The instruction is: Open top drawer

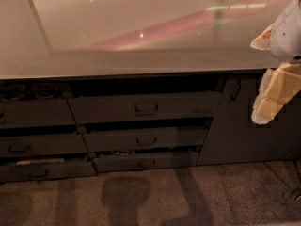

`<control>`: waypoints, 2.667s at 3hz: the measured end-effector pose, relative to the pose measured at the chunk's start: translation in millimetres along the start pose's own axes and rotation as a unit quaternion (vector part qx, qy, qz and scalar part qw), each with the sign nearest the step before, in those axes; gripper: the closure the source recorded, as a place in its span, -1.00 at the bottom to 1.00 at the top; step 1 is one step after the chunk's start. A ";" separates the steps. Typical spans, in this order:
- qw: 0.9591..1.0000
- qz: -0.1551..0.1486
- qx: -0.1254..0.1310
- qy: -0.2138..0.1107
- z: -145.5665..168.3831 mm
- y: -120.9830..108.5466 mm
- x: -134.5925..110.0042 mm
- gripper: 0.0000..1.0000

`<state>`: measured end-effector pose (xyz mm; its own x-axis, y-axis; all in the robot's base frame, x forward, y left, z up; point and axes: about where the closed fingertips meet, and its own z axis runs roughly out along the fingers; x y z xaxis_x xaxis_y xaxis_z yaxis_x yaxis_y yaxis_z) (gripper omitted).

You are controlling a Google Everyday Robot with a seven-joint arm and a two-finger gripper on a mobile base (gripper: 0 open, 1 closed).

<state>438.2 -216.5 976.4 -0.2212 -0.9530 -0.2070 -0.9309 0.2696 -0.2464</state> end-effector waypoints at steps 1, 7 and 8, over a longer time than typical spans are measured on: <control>1.000 -0.002 -0.002 0.000 0.6 -1.6 -3.8 -1.00; 0.979 -0.060 -0.087 -0.177 26.5 -3.0 -46.0 -1.00; 0.979 -0.060 -0.087 -0.177 26.5 -3.0 -46.0 -1.00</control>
Offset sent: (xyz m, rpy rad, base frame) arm 0.0156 0.0201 -0.0004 0.0010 0.0471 0.0272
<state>458.9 -169.9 961.5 -0.0217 -0.8605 -0.5089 -0.9863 0.1016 -0.1297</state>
